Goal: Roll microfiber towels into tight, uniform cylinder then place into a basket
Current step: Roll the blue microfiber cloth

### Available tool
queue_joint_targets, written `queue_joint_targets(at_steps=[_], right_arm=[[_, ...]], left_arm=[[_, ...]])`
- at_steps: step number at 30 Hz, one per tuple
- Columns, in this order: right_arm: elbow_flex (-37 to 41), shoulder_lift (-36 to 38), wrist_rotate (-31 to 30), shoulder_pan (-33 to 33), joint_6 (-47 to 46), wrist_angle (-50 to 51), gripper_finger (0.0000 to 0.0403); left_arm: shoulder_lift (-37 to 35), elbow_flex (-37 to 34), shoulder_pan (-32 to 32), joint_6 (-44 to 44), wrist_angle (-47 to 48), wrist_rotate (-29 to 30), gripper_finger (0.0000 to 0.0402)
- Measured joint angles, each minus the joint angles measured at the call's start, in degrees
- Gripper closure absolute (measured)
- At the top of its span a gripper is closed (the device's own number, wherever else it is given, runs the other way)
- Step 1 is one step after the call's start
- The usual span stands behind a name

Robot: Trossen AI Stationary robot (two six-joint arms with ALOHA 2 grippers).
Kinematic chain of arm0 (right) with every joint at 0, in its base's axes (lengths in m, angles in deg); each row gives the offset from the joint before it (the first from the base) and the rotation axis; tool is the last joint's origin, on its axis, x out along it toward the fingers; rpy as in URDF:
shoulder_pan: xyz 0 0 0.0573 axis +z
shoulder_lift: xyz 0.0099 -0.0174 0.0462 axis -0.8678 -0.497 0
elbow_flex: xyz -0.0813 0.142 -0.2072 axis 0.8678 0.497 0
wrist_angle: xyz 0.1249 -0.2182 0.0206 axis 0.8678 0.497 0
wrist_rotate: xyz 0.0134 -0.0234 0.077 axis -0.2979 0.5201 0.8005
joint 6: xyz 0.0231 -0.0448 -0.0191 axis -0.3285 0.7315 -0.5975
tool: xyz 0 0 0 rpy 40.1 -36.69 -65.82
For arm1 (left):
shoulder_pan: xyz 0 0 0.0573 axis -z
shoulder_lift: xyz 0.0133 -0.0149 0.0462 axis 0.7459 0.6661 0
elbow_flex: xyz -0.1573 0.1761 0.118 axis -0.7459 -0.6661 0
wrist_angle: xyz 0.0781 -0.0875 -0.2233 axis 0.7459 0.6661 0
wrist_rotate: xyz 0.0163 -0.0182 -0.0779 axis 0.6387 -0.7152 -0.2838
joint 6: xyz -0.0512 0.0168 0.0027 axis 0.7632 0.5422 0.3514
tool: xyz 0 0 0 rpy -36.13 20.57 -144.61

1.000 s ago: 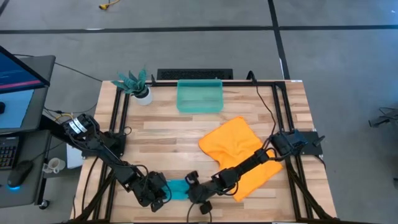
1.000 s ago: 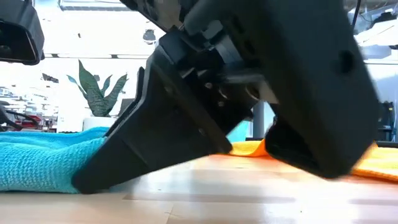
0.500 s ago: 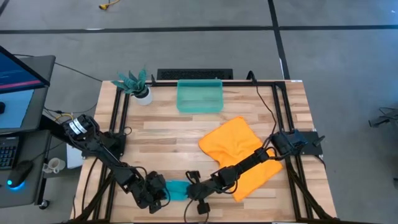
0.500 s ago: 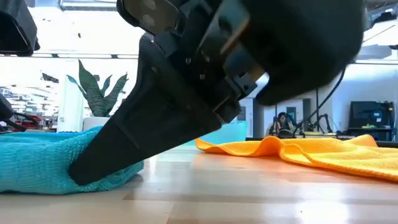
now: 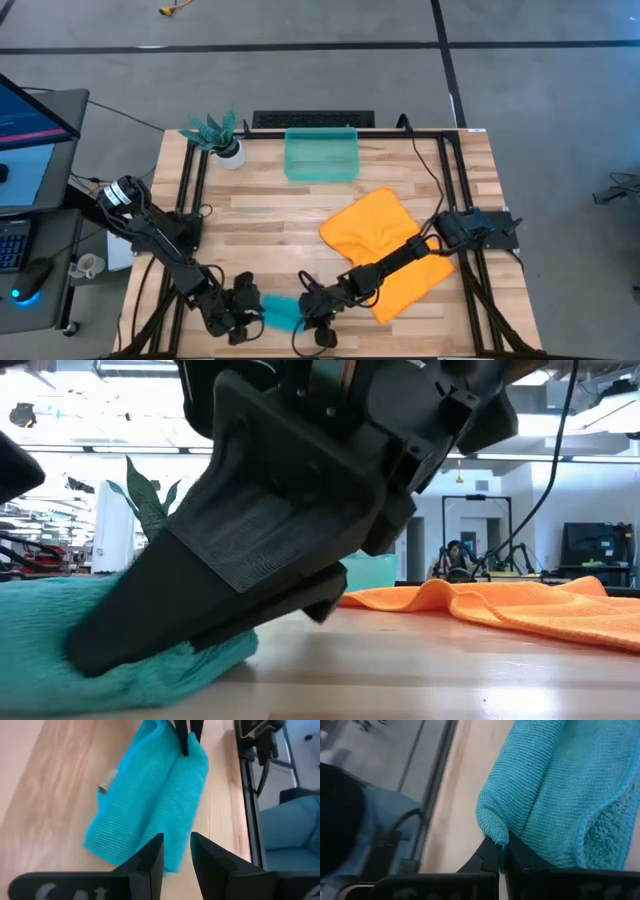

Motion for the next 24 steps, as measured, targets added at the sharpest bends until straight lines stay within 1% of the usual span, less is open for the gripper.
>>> queue_joint_targets(at_steps=[5,13,16,18,21,24], right_arm=[[0.1,-0.2,1.7,-0.2,-2.3,-2.9,0.0385],[0.1,-0.2,1.7,-0.6,-2.0,-2.9,0.0386],[0.1,-0.2,1.7,-0.6,-2.0,-3.0,0.0384],[0.1,-0.2,1.6,-0.6,-1.9,-3.0,0.0382],[0.1,-0.2,1.5,-0.6,-1.9,-3.1,0.0384],[0.1,-0.2,1.4,-0.7,-1.9,-3.1,0.0384]], left_arm=[[0.0,0.0,-0.1,-6.9,0.0,0.3,0.0315],[0.4,0.1,-0.3,-7.5,0.2,0.7,0.0310],[0.4,0.1,-0.3,-7.6,0.3,0.3,0.0291],[0.4,0.1,-0.3,-7.5,0.3,0.3,0.0271],[0.4,0.1,-0.3,-7.7,0.3,-1.3,0.0239],[0.4,0.2,-0.3,-12.2,-0.8,-1.0,0.0220]])
